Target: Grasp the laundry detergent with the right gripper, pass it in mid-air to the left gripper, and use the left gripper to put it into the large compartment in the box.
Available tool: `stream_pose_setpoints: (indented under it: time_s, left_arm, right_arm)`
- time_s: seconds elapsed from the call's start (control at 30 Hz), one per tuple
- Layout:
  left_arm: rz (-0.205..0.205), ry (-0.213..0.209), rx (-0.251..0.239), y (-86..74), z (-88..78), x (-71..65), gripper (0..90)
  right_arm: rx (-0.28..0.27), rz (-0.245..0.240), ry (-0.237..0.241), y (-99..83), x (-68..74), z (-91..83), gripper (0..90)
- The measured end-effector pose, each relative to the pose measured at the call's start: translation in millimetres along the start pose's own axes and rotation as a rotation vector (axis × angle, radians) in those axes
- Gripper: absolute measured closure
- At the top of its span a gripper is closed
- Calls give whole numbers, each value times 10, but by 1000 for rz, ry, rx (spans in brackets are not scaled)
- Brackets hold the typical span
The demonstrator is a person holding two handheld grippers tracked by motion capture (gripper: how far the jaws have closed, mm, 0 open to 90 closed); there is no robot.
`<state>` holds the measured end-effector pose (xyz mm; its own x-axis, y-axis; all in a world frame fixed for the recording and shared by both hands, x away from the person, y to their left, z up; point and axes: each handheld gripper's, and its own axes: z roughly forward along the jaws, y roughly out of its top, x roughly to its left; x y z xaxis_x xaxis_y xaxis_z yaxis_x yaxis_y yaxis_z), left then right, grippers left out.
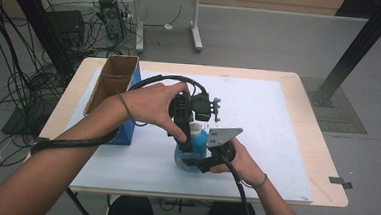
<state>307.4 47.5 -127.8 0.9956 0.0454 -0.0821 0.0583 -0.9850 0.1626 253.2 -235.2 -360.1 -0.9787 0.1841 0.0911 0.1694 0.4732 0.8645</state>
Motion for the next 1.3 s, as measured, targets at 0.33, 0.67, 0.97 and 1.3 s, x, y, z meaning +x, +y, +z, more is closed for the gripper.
stream_pose_setpoints:
  time_s: [0.33, 0.67, 0.97, 1.3]
  left_arm:
    - [1, 2, 0, 5, -5, -7, 115]
    - [0, 1, 1, 8, -6, -16, 115]
    - [-1, 0, 3, 2, -9, -20, 115]
    - [-2, 0, 10, 10, -12, -18, 115]
  right_arm:
    - [-1, -1, -4, 1, 2, -9, 417]
    - [1, -2, -5, 6, 6, -6, 417]
    - [1, -1, -4, 7, 2, -1, 417]
    - [5, -1, -2, 23, 4, -1, 418]
